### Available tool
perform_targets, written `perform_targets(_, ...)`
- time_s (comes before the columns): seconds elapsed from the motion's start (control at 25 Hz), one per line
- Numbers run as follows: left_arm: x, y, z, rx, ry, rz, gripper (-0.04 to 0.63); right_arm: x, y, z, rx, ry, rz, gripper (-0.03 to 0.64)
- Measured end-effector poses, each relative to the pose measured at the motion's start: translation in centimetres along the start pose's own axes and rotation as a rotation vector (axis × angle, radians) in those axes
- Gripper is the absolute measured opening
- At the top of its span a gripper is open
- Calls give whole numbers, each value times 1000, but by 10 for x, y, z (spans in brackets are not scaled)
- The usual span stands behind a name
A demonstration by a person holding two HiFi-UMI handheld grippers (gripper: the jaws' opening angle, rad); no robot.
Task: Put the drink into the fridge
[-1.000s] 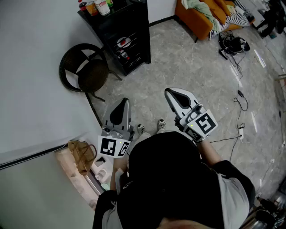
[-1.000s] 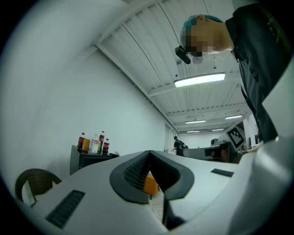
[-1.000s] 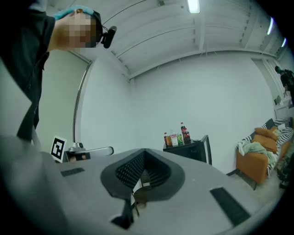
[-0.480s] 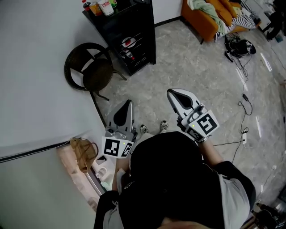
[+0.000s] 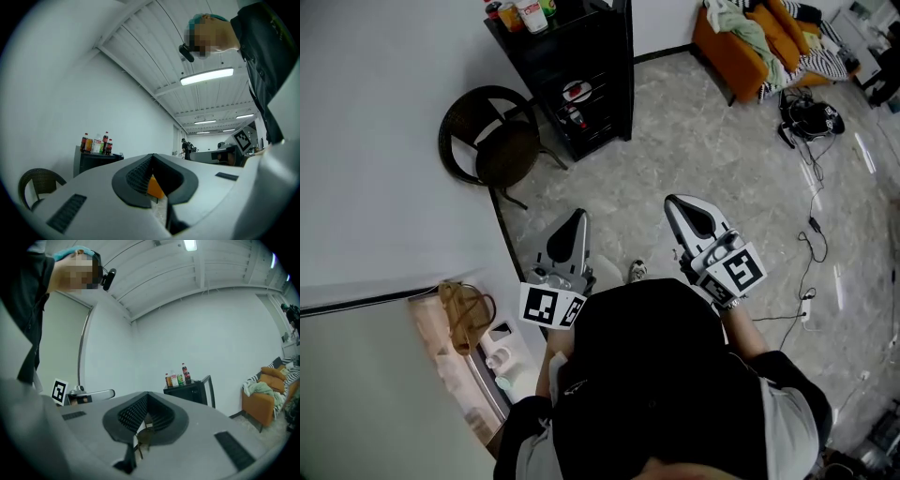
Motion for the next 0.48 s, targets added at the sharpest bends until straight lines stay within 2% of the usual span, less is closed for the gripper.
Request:
perform_targets(0.2,-12,4,12,-17,-25,-19,9,22,1,8,-34,39,24,3)
perform_targets(0.48,-60,3,47,3,-55,-9,9,51,-1,51,-65,65,56,3)
Point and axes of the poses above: the fingertips, and each gripper's own axes: z forward along the fingers, x to its right, y out of its underside, the point moved 7 cm from there along -z, backward along the fingers, and after that the axes turned 6 degrees about -x, right-handed, at the moved point
